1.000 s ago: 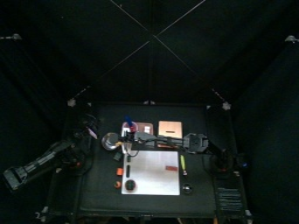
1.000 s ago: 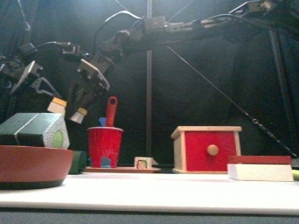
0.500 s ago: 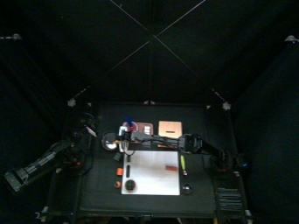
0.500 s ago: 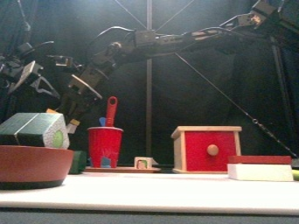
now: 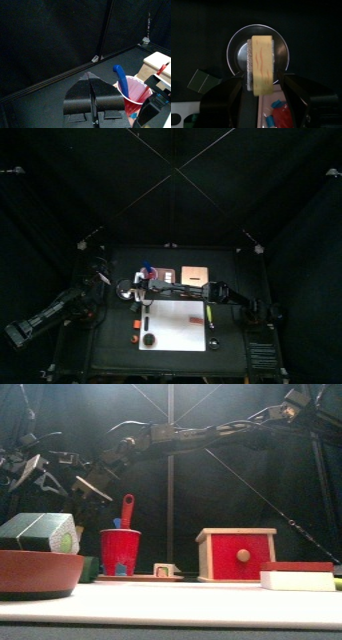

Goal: Place the egg into the metal bowl

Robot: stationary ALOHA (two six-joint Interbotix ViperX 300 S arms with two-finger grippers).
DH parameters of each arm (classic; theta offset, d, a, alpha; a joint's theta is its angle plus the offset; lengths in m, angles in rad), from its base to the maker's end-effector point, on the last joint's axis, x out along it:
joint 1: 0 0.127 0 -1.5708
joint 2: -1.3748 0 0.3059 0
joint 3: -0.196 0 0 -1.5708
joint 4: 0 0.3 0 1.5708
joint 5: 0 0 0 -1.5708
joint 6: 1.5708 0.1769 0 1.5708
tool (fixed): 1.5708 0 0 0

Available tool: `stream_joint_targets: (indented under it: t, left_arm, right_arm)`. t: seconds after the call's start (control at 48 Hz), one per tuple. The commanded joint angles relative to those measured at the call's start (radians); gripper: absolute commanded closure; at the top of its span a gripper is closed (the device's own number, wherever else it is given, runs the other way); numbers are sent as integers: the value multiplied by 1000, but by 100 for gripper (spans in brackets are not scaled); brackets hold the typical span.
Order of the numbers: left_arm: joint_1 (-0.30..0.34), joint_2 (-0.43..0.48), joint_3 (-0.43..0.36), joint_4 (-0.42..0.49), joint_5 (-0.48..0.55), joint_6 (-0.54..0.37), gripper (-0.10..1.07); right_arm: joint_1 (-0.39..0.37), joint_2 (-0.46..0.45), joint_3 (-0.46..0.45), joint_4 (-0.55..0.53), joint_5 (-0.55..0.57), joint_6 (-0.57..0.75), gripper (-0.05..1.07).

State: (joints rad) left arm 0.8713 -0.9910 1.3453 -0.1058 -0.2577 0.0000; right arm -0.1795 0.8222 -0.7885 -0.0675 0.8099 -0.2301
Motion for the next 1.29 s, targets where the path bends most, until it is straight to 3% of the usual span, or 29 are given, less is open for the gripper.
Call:
stream_joint_targets:
  t: [0.0, 0.354, 0.542, 0.688, 0.875, 1.021, 1.271]
  left_arm:
    - [6, 2, -12, 0, -5, 0, 97]
    - [6, 2, -9, 0, -3, 2, 97]
    - [6, 2, -9, 0, -3, 2, 97]
    - [6, 2, -9, 0, -5, 3, 97]
    - [5, 2, -12, 0, -5, 3, 97]
    - [-3, 2, -15, 0, -8, 5, 97]
    - [-75, 2, -29, 11, -9, 6, 97]
  right_arm:
    - [-9, -28, -32, 3, -15, 0, 12]
    - [-3, -37, -32, 3, 14, 5, 10]
    - [17, -103, -9, 75, 123, 8, 11]
    - [35, -176, 48, 138, 141, 3, 11]
    - [38, -305, 196, 164, 146, 17, 11]
    - [37, -423, 365, 204, 117, 28, 11]
    - [44, -635, 686, 256, -32, 41, 11]
